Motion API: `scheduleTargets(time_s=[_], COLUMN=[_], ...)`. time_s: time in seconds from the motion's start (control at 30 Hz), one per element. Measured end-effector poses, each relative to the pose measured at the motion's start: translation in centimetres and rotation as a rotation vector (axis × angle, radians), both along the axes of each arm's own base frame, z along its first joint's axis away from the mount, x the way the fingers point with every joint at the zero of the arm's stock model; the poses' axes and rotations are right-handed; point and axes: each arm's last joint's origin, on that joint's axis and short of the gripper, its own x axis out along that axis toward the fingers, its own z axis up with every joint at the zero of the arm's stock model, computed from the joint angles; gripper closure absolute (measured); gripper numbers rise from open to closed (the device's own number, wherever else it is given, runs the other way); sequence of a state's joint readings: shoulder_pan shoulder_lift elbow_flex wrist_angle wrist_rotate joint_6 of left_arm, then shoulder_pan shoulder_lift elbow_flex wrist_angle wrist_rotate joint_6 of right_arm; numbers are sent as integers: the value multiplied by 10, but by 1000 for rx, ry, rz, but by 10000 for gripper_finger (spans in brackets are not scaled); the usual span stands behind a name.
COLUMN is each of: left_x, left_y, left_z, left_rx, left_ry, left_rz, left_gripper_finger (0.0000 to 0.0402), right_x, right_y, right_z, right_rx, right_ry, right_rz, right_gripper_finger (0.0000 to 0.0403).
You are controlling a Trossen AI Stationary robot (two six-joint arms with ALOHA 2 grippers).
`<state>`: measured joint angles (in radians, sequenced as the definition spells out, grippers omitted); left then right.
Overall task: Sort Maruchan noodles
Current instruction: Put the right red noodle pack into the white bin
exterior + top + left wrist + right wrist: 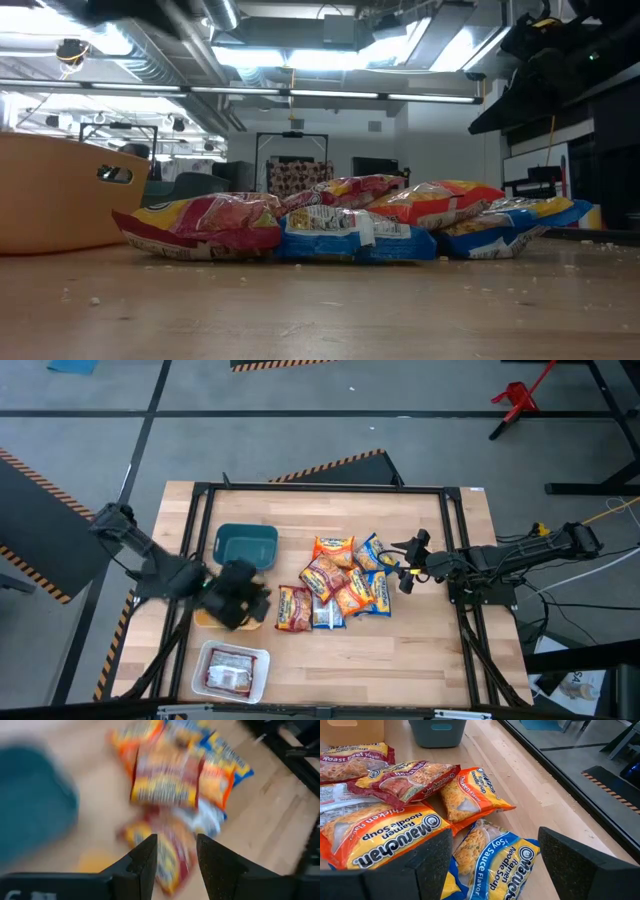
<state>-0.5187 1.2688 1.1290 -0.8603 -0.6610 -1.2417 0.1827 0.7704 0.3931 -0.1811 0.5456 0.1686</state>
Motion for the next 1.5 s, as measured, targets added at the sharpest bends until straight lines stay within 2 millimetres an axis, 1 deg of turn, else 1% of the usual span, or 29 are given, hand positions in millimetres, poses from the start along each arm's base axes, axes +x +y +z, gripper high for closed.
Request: scheduleTargets(time_s=[0.07, 0.13, 0.2, 0.3, 0.37, 0.43, 0.5, 0.6, 0.7, 0.8, 0.93, 1.13, 1.27, 1.4, 1.5], left_x=[19, 33, 41, 49, 51, 59, 63, 77, 88, 94, 101, 110, 118, 122, 123], left_y=[17, 37, 59, 93, 114, 132, 147, 163, 174, 182, 192, 199, 198, 196, 195], left_z=[4, 4, 4, -2, -7, -8, -17, -32, -59, -88, -119, -145, -154, -166, -170], left_rx=[103, 164, 182, 176, 159, 139, 98, 58, 18, -60, -133, -196, -268, -312, -351], left_ry=[-11, 14, 54, 111, 140, 93, 102, 58, 85, 136, 164, 109, 36, 38, 38], left_rz=[-58, -114, -155, -172, -206, -241, -286, -347, -379, -404, -416, -428, -485, -499, -505], left_gripper_finger=[263, 253, 243, 226, 214, 204, 194, 179, 169, 163, 153, 146, 146, 146, 146], right_x=[0, 0, 1, 2, 3, 4, 6, 10, 14, 19, 22, 25, 27, 27, 29], right_y=[0, 1, 1, 1, 1, 2, 2, 3, 4, 5, 7, 7, 8, 8, 10], right_z=[0, 0, 0, -1, -3, -5, -8, -11, -14, -16, -21, -22, -23, -24, -21], right_rx=[24, 56, 88, 101, 104, 104, 106, 108, 114, 121, 128, 136, 142, 145, 144], right_ry=[-8, -21, -32, -32, -23, -8, 7, 29, 34, 35, 57, 47, 50, 54, 38], right_rz=[-3, -5, -10, -18, -22, -24, -21, -13, -4, 5, 21, 30, 40, 45, 97], right_gripper_finger=[121, 121, 121, 121, 121, 121, 121, 121, 121, 121, 121, 121, 121, 121, 121])
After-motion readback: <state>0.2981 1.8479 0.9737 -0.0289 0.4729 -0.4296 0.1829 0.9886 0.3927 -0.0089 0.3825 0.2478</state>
